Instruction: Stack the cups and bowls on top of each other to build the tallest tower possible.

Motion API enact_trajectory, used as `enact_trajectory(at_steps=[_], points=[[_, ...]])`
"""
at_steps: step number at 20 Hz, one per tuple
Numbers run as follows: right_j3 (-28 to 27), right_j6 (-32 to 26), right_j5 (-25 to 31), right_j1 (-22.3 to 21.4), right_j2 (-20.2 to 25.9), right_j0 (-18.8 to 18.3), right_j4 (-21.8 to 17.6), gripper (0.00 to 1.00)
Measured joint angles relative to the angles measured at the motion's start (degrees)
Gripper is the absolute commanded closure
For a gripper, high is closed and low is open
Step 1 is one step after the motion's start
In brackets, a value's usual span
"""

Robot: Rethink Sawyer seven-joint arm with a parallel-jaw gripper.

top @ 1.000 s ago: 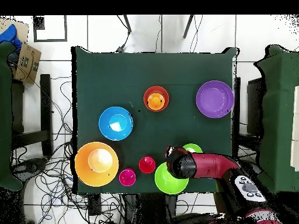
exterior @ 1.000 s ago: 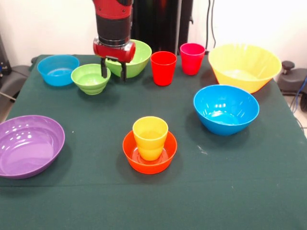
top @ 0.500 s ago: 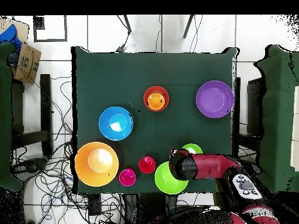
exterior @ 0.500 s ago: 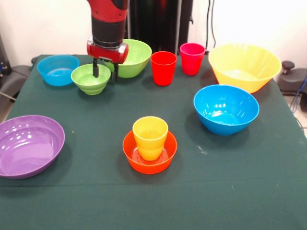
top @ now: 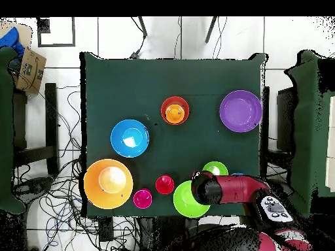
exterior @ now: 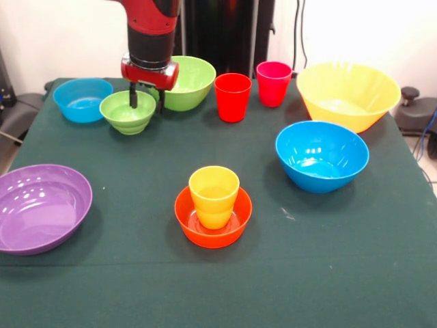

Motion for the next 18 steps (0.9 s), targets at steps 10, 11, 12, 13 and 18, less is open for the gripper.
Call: enact_trajectory(at_steps=[10, 11, 12, 13, 18], points=[[-0.01, 0.00, -0.54, 1.29, 0.44, -3.49, -0.82, 0.00], [-0.01, 0.00, -0.76, 1.36, 0.47, -3.71, -1.02, 0.00], [-0.01, 0.00, -0.99, 1.44, 0.50, -3.93, -1.23, 0.00], [-0.01, 0.00, -1.26, 1.50, 0.55, -4.17, -1.52, 0.00], [0.15, 0.00, -2.72, 0.98, 1.06, -5.86, -3.39, 1.00]])
